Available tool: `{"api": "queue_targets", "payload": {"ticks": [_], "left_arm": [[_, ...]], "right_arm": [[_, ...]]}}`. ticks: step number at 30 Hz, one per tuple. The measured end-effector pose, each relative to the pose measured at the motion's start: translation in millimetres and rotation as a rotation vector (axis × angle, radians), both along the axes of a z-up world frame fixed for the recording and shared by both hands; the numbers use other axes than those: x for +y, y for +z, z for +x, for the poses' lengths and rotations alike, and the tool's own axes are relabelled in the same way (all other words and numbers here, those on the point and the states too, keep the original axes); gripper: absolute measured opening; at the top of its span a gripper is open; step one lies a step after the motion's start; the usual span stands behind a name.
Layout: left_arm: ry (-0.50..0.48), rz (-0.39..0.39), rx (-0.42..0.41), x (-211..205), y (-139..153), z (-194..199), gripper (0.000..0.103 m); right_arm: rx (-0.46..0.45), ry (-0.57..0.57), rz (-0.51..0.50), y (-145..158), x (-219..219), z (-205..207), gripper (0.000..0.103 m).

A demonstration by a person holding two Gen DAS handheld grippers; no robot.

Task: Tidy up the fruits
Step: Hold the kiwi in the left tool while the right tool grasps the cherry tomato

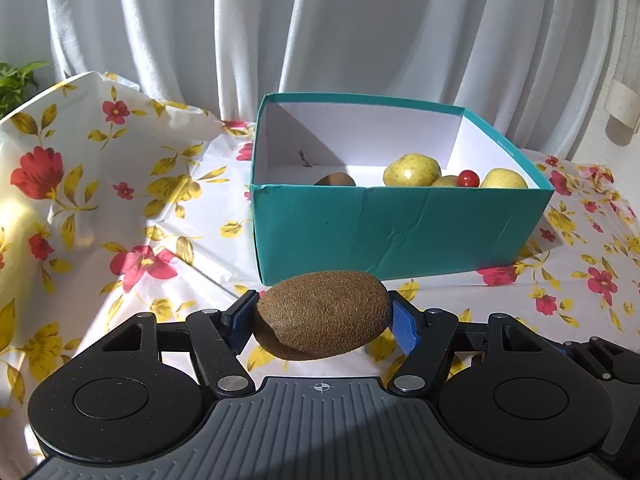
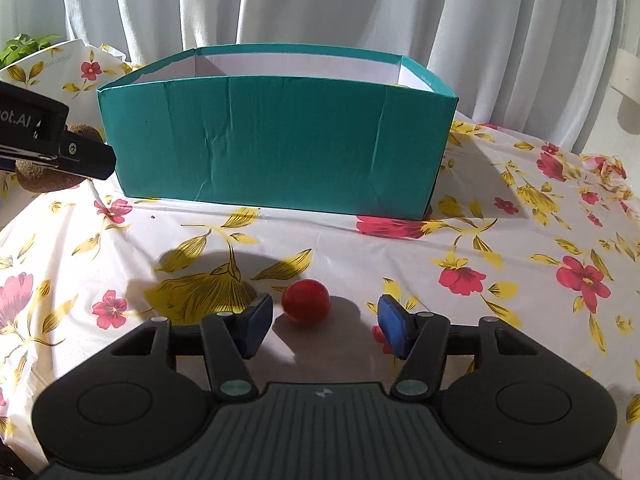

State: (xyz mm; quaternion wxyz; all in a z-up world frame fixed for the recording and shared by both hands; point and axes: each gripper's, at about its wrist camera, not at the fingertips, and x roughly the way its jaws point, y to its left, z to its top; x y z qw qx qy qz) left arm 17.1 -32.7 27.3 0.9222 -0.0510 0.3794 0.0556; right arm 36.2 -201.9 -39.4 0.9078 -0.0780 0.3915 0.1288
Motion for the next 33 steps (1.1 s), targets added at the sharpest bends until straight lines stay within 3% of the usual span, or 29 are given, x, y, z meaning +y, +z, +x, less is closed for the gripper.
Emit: {"api": "queue_targets", "payload": {"ticks": [11,18,28,33], "left_arm": [[-0.007,-0.002,0.021,-1.0,-2.1,4.6,0.073],[-0.017,-0.002,0.027,-3.6,-3.6,10.0,0.073],[-0.028,-0.005,0.030,-3.2,-3.6,13.2,0.073],[-0.031,0.001,0.024,-3.6,-0.9,14.5,0.073]], "right_arm": [[0.012,0.023,0.013,-4.0,5.0,5.3,0.043],[0.017,0.050,0.024,-3.8,8.6,5.5,0.027],[0.025,0.024,0.043,-2.8,5.4,6.6,0.026],[-0.012,-0.011,0.047,11.6,-2.5,4.1,0.026]]}}
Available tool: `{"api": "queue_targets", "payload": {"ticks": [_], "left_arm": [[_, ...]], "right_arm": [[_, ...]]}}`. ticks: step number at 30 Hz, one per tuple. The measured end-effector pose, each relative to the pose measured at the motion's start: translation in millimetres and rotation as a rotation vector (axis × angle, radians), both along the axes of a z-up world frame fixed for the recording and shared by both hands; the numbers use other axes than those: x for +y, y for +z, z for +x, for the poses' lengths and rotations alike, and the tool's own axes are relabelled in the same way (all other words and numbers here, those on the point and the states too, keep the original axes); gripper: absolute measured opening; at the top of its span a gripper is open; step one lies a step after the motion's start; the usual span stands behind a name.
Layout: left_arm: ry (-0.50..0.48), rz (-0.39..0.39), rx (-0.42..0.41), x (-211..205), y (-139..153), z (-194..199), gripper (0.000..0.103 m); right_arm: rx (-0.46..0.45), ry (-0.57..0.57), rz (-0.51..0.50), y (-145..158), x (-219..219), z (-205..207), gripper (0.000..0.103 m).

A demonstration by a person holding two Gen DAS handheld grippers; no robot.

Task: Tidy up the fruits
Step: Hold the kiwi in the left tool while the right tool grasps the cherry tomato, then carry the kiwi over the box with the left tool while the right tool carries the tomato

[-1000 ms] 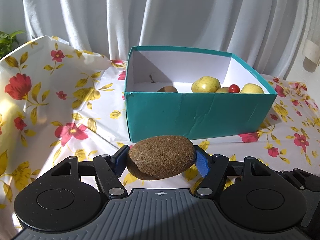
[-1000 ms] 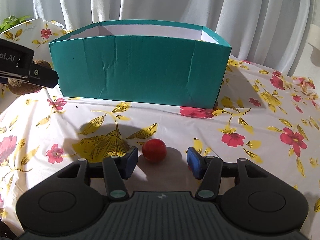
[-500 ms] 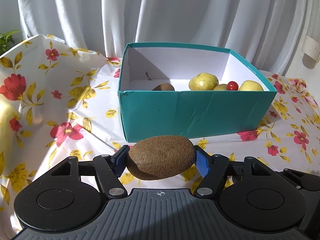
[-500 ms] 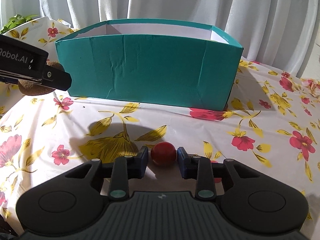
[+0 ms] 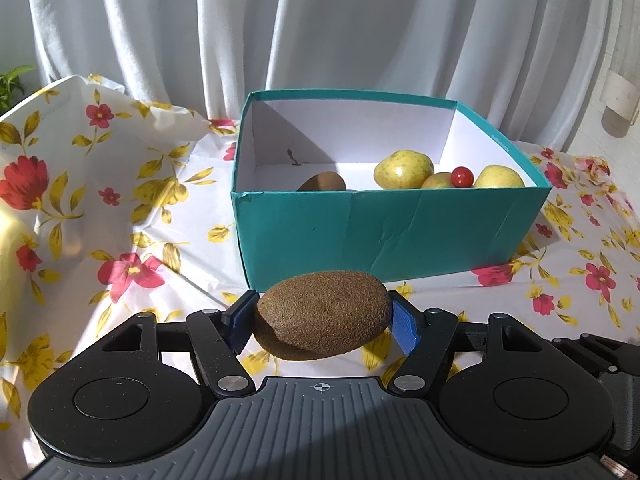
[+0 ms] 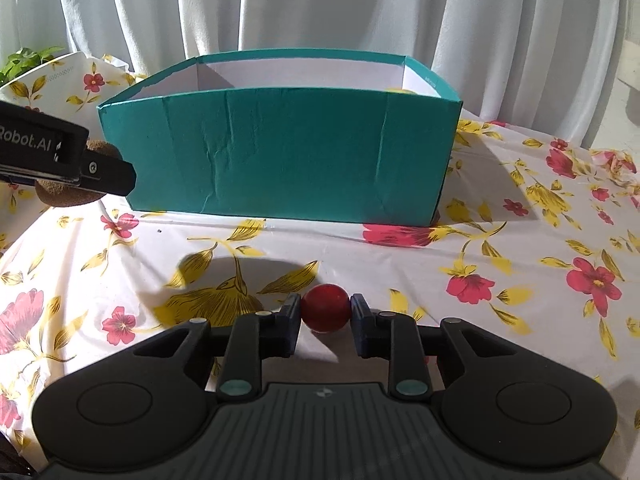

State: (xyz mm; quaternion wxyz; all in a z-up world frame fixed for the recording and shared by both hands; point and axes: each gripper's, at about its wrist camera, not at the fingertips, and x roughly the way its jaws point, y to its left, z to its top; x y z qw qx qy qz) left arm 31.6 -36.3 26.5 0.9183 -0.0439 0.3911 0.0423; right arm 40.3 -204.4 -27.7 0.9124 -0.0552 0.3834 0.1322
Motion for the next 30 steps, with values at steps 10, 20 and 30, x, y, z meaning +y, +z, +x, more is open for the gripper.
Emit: {"api": "queue_targets", "payload": {"ticks": [10,20,30], "left_arm": [[-0.025,0.006,-0.025,-5.7,15.0,3.6,0.073],[-0.043,0.034,-0.099,-20.4,51.0,14.6,0.073],[-0.008,0.070,-0.150,-26.7,79.0,31.6,0.073]], "right_arm": [[-0.135,-0.029,0.026,46.2,-8.1,-3.4,0.026],[-0.242,-0.065,0.037,80.4,-15.3,-5.8,0.026],[-0.318,-0.076,0.051,99.1,-19.1,-5.8,0.026]]}}
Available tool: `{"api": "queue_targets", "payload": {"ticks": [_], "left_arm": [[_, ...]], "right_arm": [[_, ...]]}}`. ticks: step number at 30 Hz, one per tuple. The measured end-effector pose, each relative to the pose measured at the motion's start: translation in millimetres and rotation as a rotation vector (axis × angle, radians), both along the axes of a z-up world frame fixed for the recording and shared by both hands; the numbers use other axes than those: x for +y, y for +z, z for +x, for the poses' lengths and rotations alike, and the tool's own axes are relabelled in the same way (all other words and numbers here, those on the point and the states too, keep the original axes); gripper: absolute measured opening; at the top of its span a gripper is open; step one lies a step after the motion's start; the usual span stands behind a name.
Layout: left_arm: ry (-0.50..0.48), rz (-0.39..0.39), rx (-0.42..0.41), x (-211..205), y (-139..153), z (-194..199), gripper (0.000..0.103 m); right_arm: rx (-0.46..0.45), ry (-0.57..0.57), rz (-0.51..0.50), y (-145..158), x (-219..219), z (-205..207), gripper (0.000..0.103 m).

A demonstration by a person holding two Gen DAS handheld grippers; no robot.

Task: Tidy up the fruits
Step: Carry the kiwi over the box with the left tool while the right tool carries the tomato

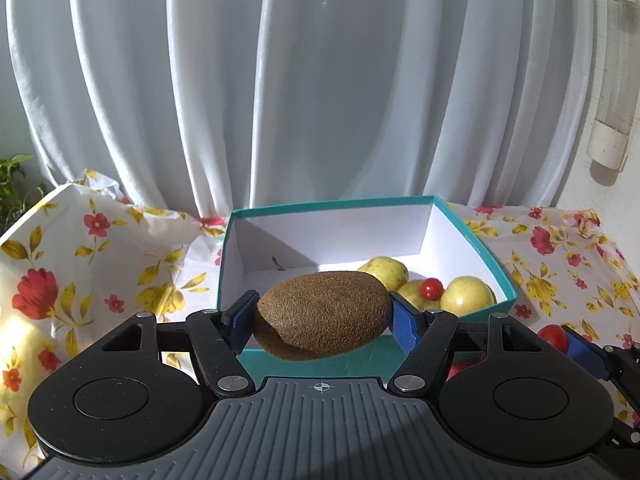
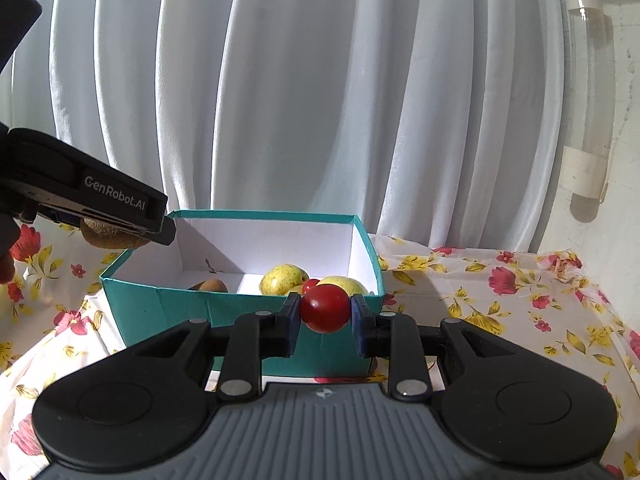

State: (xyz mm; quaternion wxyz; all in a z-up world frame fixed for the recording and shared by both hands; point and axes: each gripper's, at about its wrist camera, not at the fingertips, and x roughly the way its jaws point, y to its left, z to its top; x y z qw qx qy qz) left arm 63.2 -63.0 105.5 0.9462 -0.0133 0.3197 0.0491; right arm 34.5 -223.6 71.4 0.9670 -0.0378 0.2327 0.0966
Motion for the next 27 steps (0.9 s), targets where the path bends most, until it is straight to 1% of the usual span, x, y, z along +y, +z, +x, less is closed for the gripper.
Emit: {"api": "queue_targets", "payload": {"ticks": [6,13,19,23,27], "left_arm": [[0.032,0.022,-0.007,-1.1,3.8,15.7,0.073],[0.046,0.019,-0.026,-1.4,9.8,30.1,0.073],[0.043,0.026,-0.052,-2.7,16.9,39.3,0.073],[0.049,0.035,-0.085,-3.2,23.7,43.6,0.073],[0.055,0.029,-0.115,-0.6,28.4,48.9,0.073]], "right_arm": [[-0.031,-0.002,0.004,6.9,-0.9,4.1,0.026],[-0.055,-0.003,0.008,11.3,-1.8,8.1,0.026],[-0.074,-0.008,0.011,14.7,-1.9,11.5,0.026],[-0.083,-0.013,0.013,16.8,-2.5,14.8,0.026],[-0.088,-0.020,0.014,17.6,-2.9,15.8,0.026]]}}
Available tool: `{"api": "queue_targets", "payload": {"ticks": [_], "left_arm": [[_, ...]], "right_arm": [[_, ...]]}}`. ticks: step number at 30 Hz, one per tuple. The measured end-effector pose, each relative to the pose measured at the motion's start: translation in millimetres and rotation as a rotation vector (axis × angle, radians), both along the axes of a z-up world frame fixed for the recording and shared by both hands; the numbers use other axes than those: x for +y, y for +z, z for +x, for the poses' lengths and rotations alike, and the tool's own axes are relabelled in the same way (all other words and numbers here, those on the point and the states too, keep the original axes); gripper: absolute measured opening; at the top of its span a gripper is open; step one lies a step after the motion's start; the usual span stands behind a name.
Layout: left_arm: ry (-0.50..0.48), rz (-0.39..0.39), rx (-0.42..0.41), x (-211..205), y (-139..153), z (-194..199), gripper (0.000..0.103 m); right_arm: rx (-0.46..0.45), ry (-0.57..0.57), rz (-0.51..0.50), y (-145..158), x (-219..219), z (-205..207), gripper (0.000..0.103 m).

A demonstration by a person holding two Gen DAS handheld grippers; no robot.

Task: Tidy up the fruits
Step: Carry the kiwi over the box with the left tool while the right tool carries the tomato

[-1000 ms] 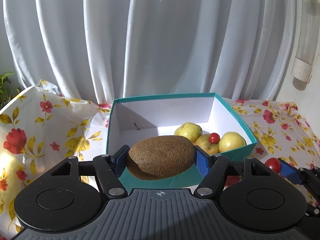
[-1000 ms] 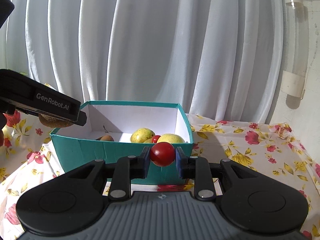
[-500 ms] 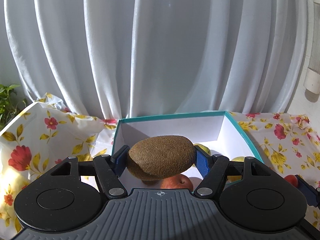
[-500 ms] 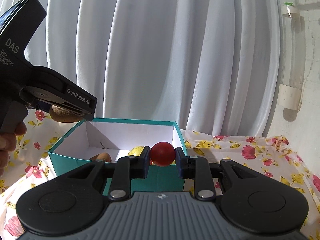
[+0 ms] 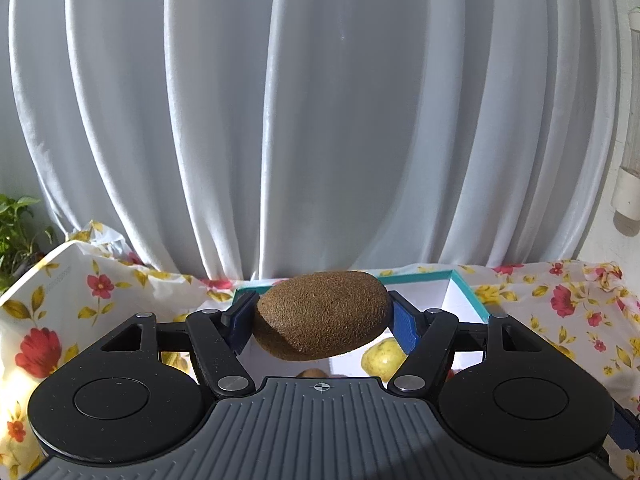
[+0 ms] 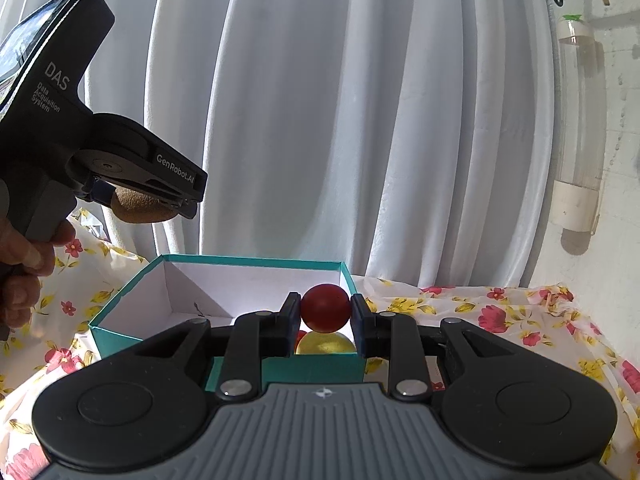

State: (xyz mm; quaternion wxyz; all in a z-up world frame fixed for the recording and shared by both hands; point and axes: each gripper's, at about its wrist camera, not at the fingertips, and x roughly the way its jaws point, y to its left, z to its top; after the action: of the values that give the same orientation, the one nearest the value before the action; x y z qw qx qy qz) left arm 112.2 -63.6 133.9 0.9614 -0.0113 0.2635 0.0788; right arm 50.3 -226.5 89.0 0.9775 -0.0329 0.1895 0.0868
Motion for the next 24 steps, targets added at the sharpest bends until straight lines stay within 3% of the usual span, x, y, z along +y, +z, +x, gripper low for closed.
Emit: {"api": "queue_targets", "payload": {"ticks": [17,24], "left_arm": [[0.036,0.021,-0.034,11.4,-30.1,33.1,0.073],[0.015,0.027,0.049,15.0,-74.5,56.3,0.073]], "right_arm": [[-0.004,-0.002,0.003,-5.1,2.0,11.4,0.026],[0.011,-0.009,0.002,-7.1,1.9,15.6,0.026]]}}
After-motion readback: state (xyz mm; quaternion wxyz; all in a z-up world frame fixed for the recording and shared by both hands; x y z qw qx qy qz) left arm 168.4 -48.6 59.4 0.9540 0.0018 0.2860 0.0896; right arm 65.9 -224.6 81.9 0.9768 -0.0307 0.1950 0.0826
